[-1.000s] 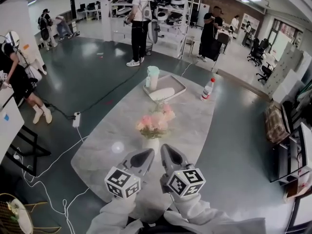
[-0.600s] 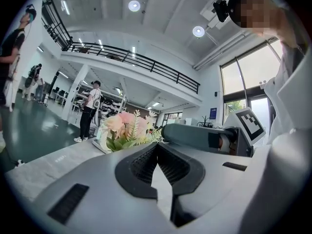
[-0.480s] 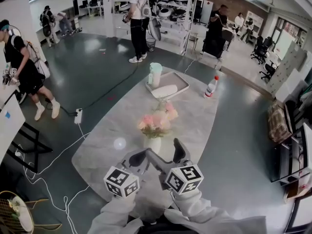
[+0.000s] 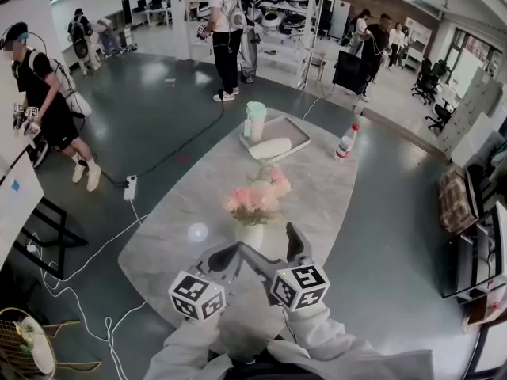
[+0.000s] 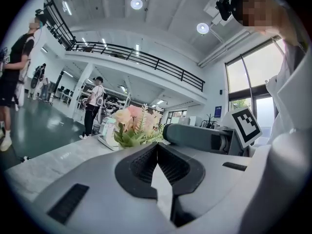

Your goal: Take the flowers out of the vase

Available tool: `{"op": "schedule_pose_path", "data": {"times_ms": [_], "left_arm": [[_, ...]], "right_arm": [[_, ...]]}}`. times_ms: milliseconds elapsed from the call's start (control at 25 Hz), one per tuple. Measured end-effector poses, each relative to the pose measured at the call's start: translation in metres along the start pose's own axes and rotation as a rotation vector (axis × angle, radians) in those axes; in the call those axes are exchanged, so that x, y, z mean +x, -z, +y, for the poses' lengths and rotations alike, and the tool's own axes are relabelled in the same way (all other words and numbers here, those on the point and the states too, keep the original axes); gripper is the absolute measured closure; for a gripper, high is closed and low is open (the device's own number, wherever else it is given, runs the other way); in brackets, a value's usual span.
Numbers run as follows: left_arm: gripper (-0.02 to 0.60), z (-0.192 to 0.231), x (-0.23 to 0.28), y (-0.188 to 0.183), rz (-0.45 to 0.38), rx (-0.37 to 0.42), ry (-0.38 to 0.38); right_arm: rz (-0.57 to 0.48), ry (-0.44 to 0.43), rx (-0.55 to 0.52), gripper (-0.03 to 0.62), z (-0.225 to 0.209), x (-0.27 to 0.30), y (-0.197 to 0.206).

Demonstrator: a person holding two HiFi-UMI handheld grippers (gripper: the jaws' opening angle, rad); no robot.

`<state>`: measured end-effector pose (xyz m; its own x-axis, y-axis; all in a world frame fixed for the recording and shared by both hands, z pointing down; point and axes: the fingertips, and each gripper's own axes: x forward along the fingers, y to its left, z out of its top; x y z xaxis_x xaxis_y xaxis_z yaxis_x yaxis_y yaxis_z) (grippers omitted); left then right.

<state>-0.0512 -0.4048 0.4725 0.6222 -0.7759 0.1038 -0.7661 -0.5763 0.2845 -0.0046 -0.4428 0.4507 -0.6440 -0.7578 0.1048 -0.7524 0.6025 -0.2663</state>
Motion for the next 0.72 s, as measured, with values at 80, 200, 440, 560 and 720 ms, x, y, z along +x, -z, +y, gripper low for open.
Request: {"op": "schedule_pose_path", "data": {"times_ms": [80, 200, 440, 560, 720], "left_arm": [[0.58, 0.002, 0.002, 0.001, 0.004, -0.006, -0.009], [0.58, 0.006, 0.006, 0.003, 0.008, -0.016, -0.027], [0.58, 0.024, 0.009, 0.011, 0.019, -0.036, -0.074], [0.58, 0.037, 0.013, 0.015, 0.03, -0.038, -0.099], [0.58, 0.051, 0.021, 0.016, 0.022, -0.056, -0.141]], "right_arm": [[0.006, -0.002, -0.007, 0.011, -0.003, 0.002, 0.0], [0.011, -0.005, -0.004, 0.011, -0.01, 0.006, 0.0], [0.031, -0.011, -0.024, 0.011, -0.023, 0.021, 0.004], [0.05, -0.019, -0.015, 0.011, -0.032, 0.032, 0.009], [0.072, -0.045, -0.028, 0.011, -0.043, 0.04, 0.014]]}}
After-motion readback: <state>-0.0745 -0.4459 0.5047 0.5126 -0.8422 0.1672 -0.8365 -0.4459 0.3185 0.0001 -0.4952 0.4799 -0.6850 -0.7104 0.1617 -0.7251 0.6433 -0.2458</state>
